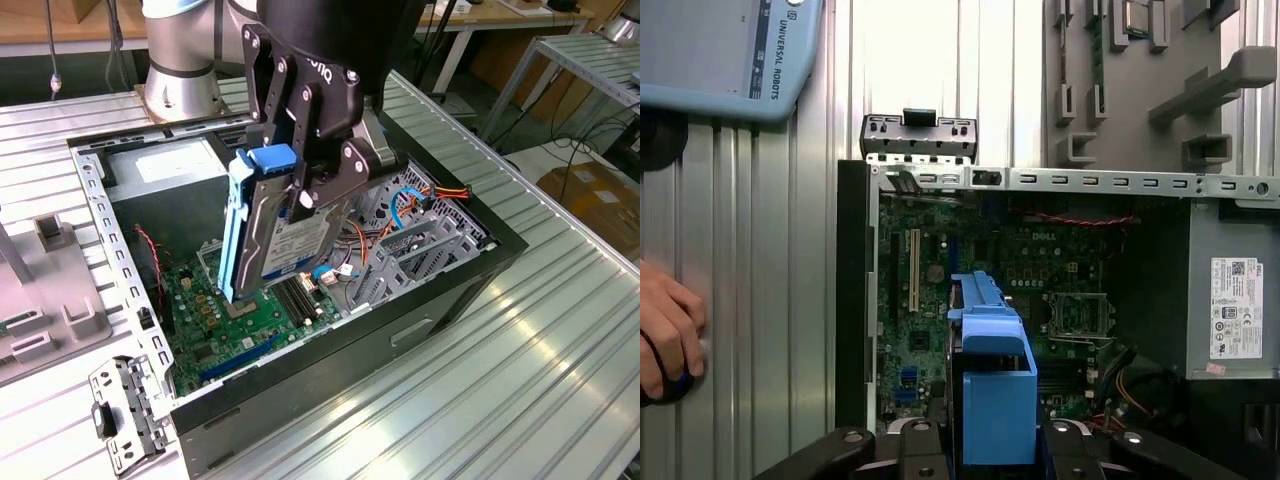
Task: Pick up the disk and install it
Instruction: 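Pick up the disk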
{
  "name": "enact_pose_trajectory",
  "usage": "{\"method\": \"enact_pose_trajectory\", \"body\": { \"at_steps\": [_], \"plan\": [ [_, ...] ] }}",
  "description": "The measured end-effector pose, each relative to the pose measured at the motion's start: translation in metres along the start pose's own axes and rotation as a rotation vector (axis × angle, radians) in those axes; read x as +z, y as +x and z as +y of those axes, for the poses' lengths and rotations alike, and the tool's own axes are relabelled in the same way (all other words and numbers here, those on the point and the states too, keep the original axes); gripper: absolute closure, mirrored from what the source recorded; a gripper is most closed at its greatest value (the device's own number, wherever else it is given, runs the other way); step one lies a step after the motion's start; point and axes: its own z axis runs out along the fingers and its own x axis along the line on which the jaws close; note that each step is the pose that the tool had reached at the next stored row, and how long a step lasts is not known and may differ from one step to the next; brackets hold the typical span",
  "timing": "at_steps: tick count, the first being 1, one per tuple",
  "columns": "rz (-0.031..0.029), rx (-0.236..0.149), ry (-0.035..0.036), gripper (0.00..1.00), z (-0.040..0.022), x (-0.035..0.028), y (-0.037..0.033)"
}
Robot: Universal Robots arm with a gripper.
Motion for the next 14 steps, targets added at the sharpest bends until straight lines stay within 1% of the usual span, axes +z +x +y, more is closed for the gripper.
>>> {"method": "enact_pose_trajectory", "body": {
  "at_steps": [6, 11, 14],
  "plan": [
    [0.0000, 0.000, -0.0009, 0.64, -0.0052, 0.0003, 0.0045],
    [0.0000, -0.001, -0.0020, 0.64, -0.0111, 0.0005, 0.0082],
    [-0.0001, -0.001, -0.0032, 0.64, -0.0198, 0.0006, 0.0122]
  ]
}}
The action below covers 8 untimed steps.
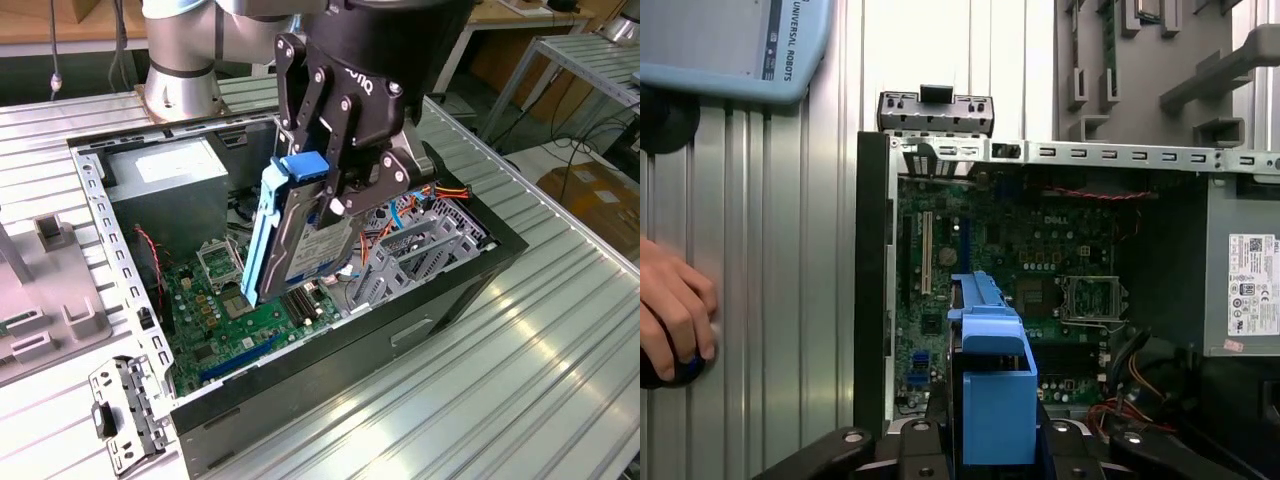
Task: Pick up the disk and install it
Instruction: 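Pick up the disk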
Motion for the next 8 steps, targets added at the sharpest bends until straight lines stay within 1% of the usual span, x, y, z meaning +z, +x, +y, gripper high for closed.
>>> {"method": "enact_pose_trajectory", "body": {
  "at_steps": [2, 5, 8],
  "plan": [
    [0.0000, 0.000, -0.0004, 0.64, -0.0037, -0.0001, 0.0024],
    [0.0001, -0.001, -0.0008, 0.64, -0.0076, -0.0004, 0.0052],
    [0.0002, -0.001, -0.0009, 0.64, -0.0100, -0.0005, 0.0075]
  ]
}}
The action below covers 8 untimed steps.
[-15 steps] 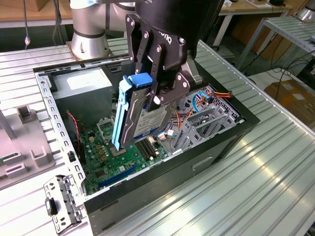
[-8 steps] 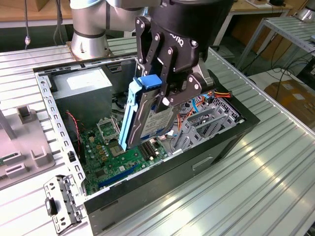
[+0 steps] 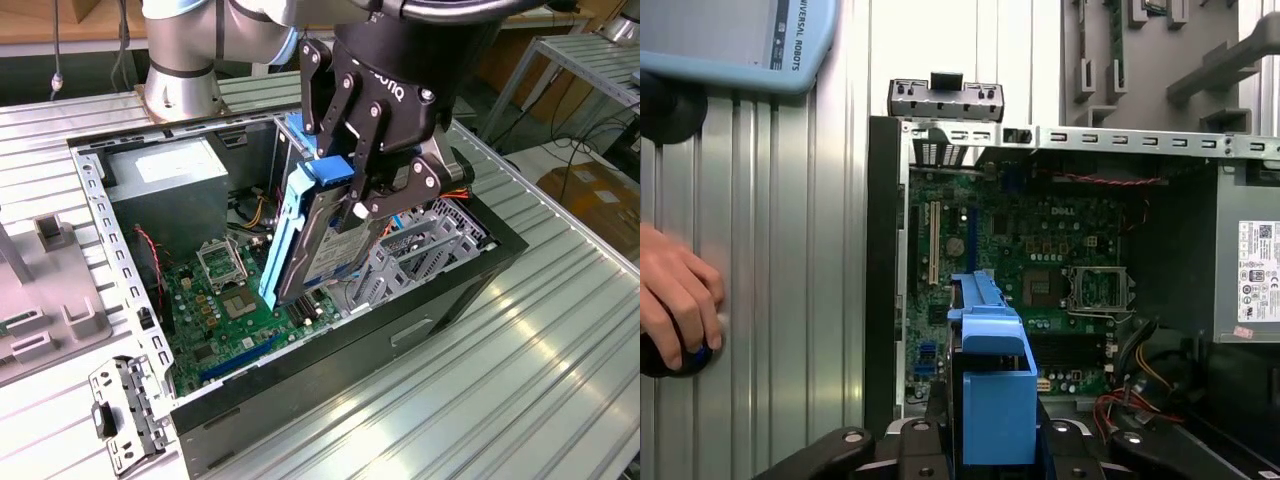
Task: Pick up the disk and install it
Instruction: 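Pick up the disk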
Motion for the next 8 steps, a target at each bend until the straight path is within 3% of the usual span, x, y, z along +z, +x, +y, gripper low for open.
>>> {"method": "enact_pose_trajectory", "body": {
  "at_steps": [8],
  "plan": [
    [-0.0001, 0.000, -0.0002, 0.64, -0.0078, -0.0003, 0.0052]
  ]
}}
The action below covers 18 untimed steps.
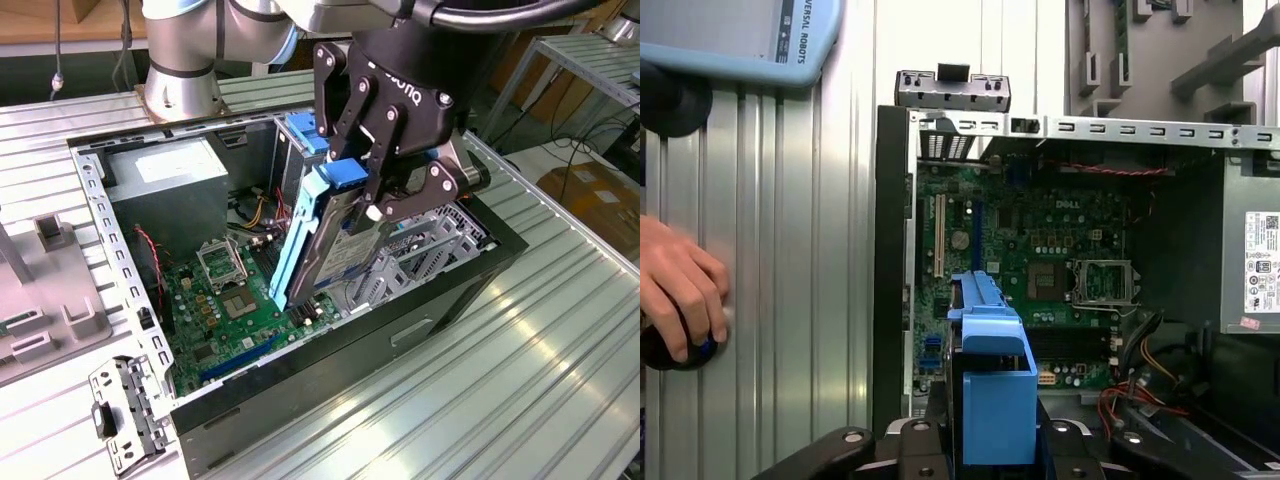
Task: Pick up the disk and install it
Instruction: 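Pick up the disk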
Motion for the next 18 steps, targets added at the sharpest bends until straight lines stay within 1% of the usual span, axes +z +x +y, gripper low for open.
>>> {"method": "enact_pose_trajectory", "body": {
  "at_steps": [4, 5, 7, 16, 18],
  "plan": [
    [0.0000, 0.000, -0.0003, 0.64, -0.0046, -0.0001, 0.0016],
    [-0.0001, 0.000, -0.0006, 0.64, -0.0072, -0.0001, 0.0025],
    [0.0000, 0.000, -0.0009, 0.64, -0.0101, -0.0003, 0.0035],
    [0.0000, 0.000, -0.0017, 0.64, -0.0190, -0.0006, 0.0068],
    [0.0000, 0.000, -0.0019, 0.64, -0.0219, -0.0006, 0.0080]
  ]
}}
